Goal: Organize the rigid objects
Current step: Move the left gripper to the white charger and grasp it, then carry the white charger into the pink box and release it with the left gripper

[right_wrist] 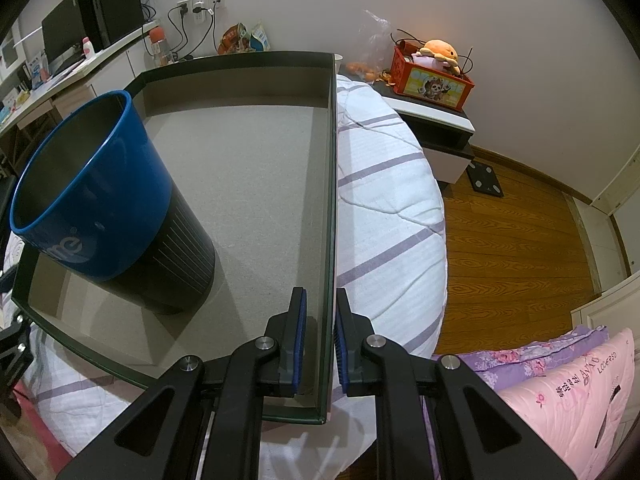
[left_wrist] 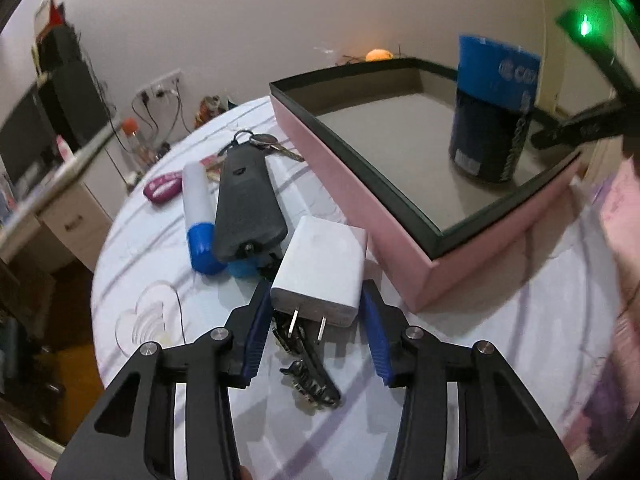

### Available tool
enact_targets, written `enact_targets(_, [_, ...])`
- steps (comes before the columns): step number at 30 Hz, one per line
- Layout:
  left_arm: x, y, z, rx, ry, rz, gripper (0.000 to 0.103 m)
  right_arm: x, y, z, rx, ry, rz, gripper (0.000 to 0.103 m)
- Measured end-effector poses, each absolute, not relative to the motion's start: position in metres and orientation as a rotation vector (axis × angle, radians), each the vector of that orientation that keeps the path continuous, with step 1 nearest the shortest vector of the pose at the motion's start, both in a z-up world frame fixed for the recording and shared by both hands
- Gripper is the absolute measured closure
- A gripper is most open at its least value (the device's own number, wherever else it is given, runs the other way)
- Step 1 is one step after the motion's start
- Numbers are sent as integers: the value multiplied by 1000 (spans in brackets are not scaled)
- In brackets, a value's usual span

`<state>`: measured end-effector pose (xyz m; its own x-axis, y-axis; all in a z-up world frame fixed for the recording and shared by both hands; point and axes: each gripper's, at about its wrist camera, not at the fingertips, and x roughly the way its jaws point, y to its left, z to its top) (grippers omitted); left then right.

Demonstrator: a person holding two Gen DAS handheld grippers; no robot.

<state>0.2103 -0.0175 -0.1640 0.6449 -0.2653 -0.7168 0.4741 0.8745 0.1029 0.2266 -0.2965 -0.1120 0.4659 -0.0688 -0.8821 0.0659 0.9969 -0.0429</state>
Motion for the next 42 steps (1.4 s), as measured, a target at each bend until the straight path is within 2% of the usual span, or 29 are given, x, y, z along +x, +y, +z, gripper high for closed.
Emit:
enact_targets(7, [196, 7, -154, 162, 761, -438, 59, 227, -297, -113, -6, 1085, -87, 89])
enact_targets(14, [187, 4, -147, 166, 749, -448, 60, 226, -296, -112, -7, 1089, -88, 89])
enact_targets(18, [189, 0, -158, 177, 800, -467, 62, 227, -296, -112, -4, 1089, -87, 89])
enact_targets(20, [190, -2, -160, 174, 802, -462, 60, 226, -296, -112, -6, 1090, -86, 88])
enact_targets(22, [192, -4, -159, 169, 805, -469, 53, 227, -297, -112, -6, 1090, -86, 88])
enact_targets(24, [194, -7, -159, 178, 800, -461, 53, 227, -297, -112, -6, 1091, -86, 88])
enact_targets(27, [195, -10, -160, 178, 798, -467, 60, 227, -297, -111, -4, 1091, -84, 88])
enact_targets(31, [193, -11, -158, 180, 790, -460, 60, 228, -297, -112, -5, 1091, -84, 88])
enact_targets(42, [186, -9, -94, 165, 650, -474, 62, 228, -296, -112, -5, 1092, -84, 88])
